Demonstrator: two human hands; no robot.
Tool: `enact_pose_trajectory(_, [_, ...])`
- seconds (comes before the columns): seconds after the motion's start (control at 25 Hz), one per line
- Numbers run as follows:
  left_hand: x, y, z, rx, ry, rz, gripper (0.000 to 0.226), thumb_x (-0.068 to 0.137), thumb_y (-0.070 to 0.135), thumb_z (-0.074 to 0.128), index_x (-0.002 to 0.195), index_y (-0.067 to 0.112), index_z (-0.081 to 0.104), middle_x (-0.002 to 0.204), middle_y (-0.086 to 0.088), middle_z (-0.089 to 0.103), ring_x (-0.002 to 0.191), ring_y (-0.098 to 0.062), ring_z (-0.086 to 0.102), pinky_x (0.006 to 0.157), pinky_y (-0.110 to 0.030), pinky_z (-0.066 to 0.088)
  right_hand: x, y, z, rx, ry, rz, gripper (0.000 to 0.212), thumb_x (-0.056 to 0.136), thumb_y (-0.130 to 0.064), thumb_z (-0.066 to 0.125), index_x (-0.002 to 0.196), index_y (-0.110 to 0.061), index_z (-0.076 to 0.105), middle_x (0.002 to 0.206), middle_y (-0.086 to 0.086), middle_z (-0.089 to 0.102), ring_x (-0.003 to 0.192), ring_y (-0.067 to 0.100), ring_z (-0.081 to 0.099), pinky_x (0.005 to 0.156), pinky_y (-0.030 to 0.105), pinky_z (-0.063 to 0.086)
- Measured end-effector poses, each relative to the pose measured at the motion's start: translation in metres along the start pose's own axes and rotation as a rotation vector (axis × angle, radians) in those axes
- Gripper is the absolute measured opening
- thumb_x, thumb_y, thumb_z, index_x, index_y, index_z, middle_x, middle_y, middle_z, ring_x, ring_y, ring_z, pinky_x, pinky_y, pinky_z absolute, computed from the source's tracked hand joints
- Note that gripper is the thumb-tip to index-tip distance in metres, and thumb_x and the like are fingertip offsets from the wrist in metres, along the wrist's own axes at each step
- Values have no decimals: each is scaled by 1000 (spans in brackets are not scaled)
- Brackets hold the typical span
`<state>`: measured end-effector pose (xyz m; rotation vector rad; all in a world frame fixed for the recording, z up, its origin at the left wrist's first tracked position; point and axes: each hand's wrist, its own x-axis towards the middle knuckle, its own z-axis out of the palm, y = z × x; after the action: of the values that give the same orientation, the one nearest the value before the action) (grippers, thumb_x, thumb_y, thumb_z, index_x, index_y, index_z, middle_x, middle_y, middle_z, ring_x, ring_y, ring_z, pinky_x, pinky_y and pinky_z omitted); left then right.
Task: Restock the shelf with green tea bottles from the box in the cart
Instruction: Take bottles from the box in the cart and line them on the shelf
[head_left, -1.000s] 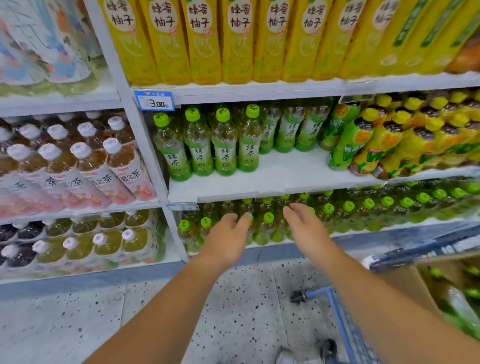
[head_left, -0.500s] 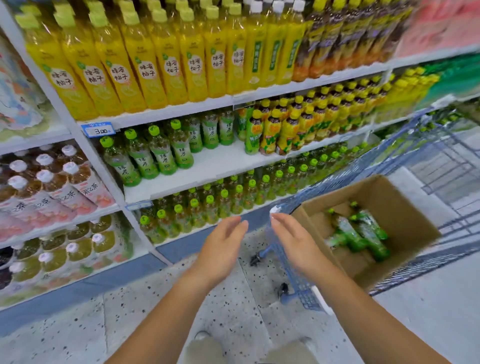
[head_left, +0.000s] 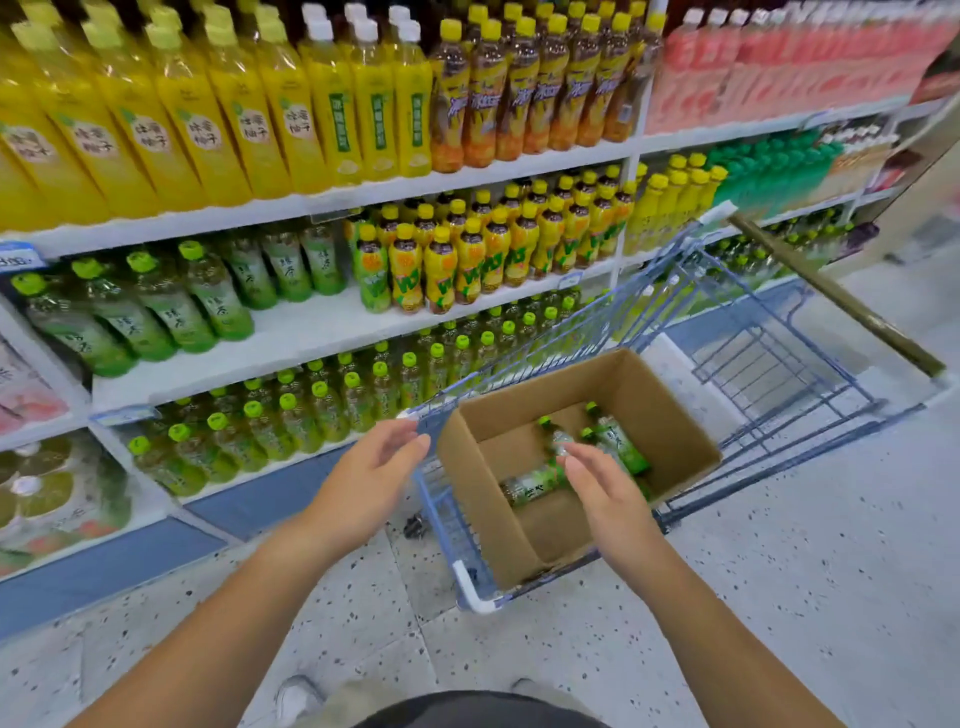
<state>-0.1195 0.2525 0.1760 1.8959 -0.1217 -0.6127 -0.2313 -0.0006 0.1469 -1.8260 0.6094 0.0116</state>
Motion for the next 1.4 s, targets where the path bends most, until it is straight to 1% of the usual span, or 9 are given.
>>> enact_pose_trajectory(0.16, [12,13,64,-24,0,-28,19,96,56,52,115,53,56,107,48,56,98,34,46,76,-8,38,17,26,-70,-22,2,69,33,100,-45,49,132,-37,55,127,-29,54,104,-29,46,80,4,38])
enact_pose_trajectory(0.4, [60,3,145,-110,-49,-139,36,96,44,59,131,36,53,123,24,57,105,14,52,90,-22,43,62,65,-120,-62,30,238,31,100,-46,48,128,-36,57,127,-17,60,113,-10,51,81,8,38])
enact_pose_trajectory(0.56, [116,-25,196,-88,-189,-231,40,96,39,62,134,30,53,126,15,60,104,11,54,79,-12,40,104,99,-118,-68,128,315,31,101,-45,48,127,-32,58,121,-18,60,116,-1,53,82,10,39])
enact_pose_trajectory(0.76, [179,-68,234,8,-329,-477,47,91,45,65,133,29,53,123,10,59,110,-12,57,99,-37,46,147,145,-101,-79,160,410,41,97,-53,47,132,-33,56,120,-20,59,105,-9,52,84,14,38])
enact_pose_trajectory(0.84, [200,-81,253,-54,-307,-609,42,90,45,65,126,24,56,115,5,61,106,-17,59,98,-43,49,165,157,-98,-88,140,418,39,98,-51,47,132,-33,55,117,-21,58,98,-15,50,77,7,34])
enact_pose_trajectory(0.96, [225,-95,286,-179,-289,-757,33,88,48,65,113,28,57,113,1,61,103,-18,58,88,-40,48,195,180,-102,-143,107,404,42,99,-48,48,136,-29,53,120,-15,57,109,-1,54,86,14,37])
enact_pose_trajectory(1.12, [261,-127,324,-274,-157,-904,44,88,53,63,119,24,53,119,-6,60,105,-24,58,80,-39,47,250,221,-115,-323,9,402,47,99,-48,47,139,-24,50,130,-3,59,119,13,55,92,24,36])
enact_pose_trajectory(1.24, [286,-159,348,-748,59,-1156,56,94,44,62,138,15,43,132,-18,51,117,-33,56,98,-49,50,291,253,-126,-496,-83,467,56,99,-48,47,144,-16,45,136,8,57,123,24,55,87,24,34])
enact_pose_trajectory(1.4, [309,-196,371,-1120,321,-1216,63,97,40,60,148,12,37,135,-21,50,126,-33,53,109,-48,42,330,298,-128,-661,-171,548,57,101,-45,45,144,-8,41,131,16,59,118,33,57,79,28,35])
